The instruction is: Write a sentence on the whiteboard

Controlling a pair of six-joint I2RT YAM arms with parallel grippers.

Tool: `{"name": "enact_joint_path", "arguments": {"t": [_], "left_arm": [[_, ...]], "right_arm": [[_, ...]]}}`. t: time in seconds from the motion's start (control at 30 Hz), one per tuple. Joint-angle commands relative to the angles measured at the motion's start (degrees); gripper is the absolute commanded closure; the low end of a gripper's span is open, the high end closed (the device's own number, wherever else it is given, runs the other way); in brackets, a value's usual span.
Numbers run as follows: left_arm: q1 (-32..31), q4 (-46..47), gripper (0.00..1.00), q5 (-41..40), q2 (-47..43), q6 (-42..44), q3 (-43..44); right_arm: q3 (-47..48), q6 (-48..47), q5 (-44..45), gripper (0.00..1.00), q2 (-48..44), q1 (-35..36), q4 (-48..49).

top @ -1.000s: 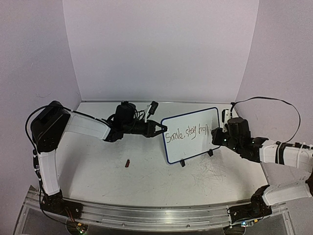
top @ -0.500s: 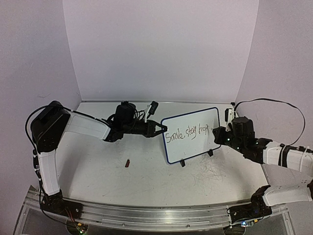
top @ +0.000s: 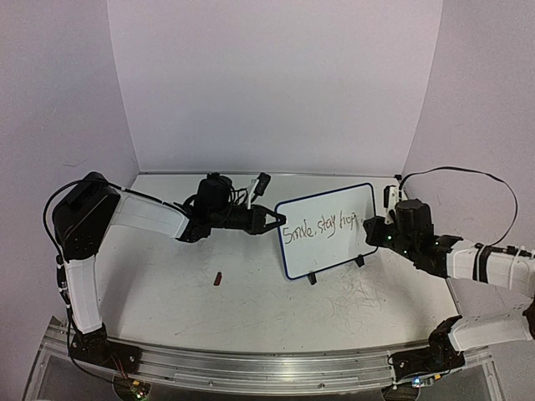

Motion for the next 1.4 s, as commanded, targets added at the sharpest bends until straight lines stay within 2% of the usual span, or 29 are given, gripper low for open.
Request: {"name": "enact_joint_path", "arguments": {"t": [0.0, 0.27, 0.8, 1.37], "left_arm": [[0.31, -1.48, 1.0, 0.22, -2.5, -0.01, -0.79], [0.31, -1.49, 1.0, 0.15, -2.78, 0.01, -1.11], [0.31, -1.49, 1.0, 0.3, -2.33, -0.01, -0.6], [0.32, -1.49, 1.0, 0.47, -2.64, -0.07, -0.7]], "right_arm": [[-0.16, 0.08, 1.72, 1.0, 0.4, -0.4, 2.13], [0.51, 0.27, 4.81, 1.0, -0.03, -0.65, 1.52], [0.34, -2.12, -0.54, 1.0, 0.34, -0.66, 3.96], [-2.07, 1.49, -1.12, 1.0, 0.66, -0.65, -1.84]]}}
